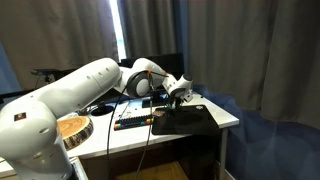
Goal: Move the clear plastic to the left
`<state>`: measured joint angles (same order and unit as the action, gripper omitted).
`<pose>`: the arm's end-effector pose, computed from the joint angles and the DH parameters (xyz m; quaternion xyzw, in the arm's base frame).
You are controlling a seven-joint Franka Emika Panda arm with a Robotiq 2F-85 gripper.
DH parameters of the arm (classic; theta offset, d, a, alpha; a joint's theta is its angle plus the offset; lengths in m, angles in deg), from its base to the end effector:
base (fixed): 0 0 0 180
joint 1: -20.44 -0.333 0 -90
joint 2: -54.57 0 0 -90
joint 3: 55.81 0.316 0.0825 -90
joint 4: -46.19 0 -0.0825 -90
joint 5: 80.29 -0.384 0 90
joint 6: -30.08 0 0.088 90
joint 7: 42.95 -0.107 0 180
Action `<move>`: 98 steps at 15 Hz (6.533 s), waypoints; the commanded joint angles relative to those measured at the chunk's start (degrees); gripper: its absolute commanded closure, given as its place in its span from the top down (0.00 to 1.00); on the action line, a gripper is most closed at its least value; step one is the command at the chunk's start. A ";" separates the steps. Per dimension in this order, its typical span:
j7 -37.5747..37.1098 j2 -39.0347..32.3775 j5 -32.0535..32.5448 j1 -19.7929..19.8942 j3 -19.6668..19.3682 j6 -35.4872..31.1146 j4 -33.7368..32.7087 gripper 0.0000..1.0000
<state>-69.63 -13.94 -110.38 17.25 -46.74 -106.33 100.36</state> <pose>0.7956 0.1224 0.1583 -0.8964 0.3350 -0.0234 0.2892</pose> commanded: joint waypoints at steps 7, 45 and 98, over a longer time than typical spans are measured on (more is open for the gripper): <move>2.91 1.72 0.31 0.93 3.99 7.49 0.27 0.00; 35.32 7.56 -19.36 -10.77 19.03 30.65 9.99 0.01; 45.02 75.61 19.69 -10.47 2.55 10.21 66.24 1.00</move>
